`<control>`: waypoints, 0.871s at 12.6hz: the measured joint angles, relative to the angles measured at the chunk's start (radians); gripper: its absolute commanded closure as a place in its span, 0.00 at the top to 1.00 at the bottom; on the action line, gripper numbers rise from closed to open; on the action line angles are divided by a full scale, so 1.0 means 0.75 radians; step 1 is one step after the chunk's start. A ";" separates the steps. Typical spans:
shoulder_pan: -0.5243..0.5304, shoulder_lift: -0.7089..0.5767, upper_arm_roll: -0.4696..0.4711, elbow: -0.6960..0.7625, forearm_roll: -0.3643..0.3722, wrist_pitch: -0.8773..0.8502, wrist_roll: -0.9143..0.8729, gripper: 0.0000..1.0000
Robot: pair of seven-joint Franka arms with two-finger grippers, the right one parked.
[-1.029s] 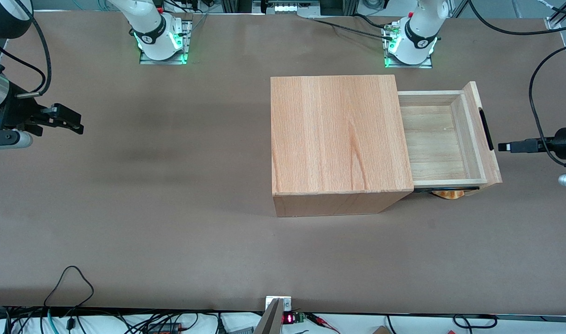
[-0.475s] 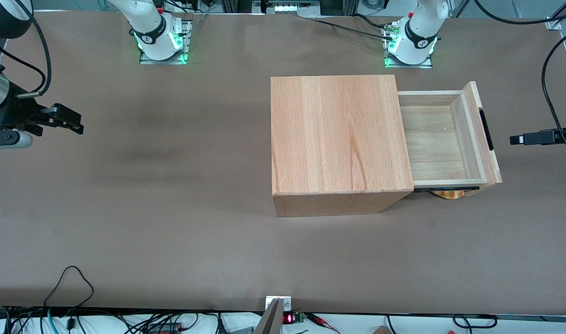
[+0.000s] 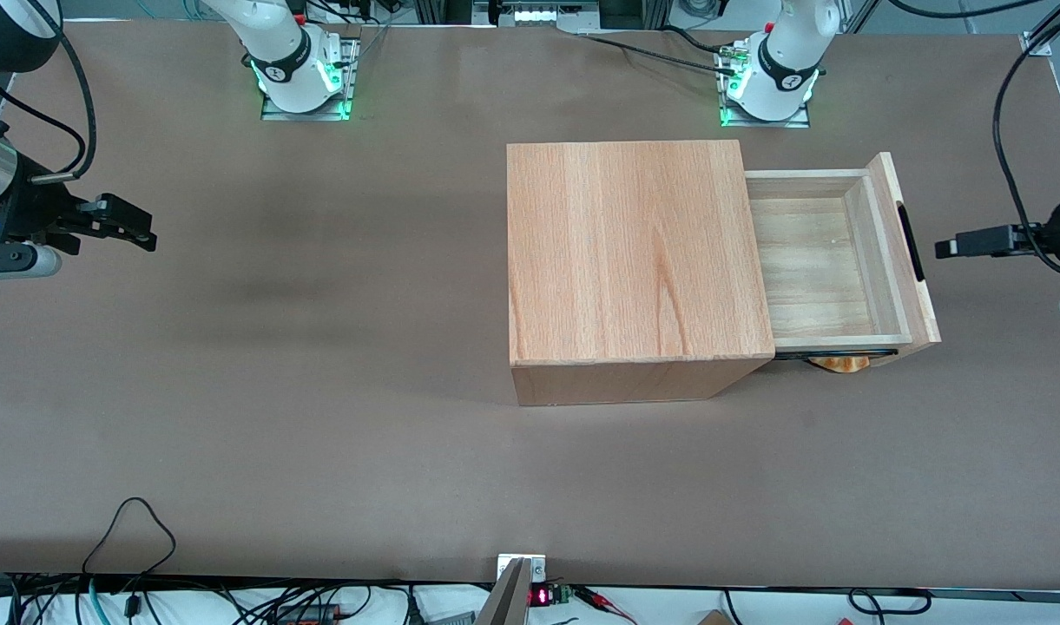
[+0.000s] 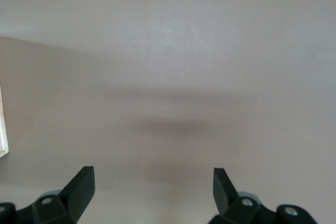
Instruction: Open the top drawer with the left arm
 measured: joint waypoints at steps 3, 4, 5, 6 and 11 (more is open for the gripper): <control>-0.071 -0.056 0.000 0.001 0.044 -0.001 -0.021 1.00; -0.097 -0.075 0.000 0.001 0.050 -0.001 -0.042 1.00; -0.122 -0.095 0.000 0.001 0.051 -0.002 -0.066 1.00; -0.145 -0.111 -0.001 0.001 0.052 -0.004 -0.094 1.00; -0.201 -0.178 -0.001 -0.001 0.098 -0.005 -0.133 1.00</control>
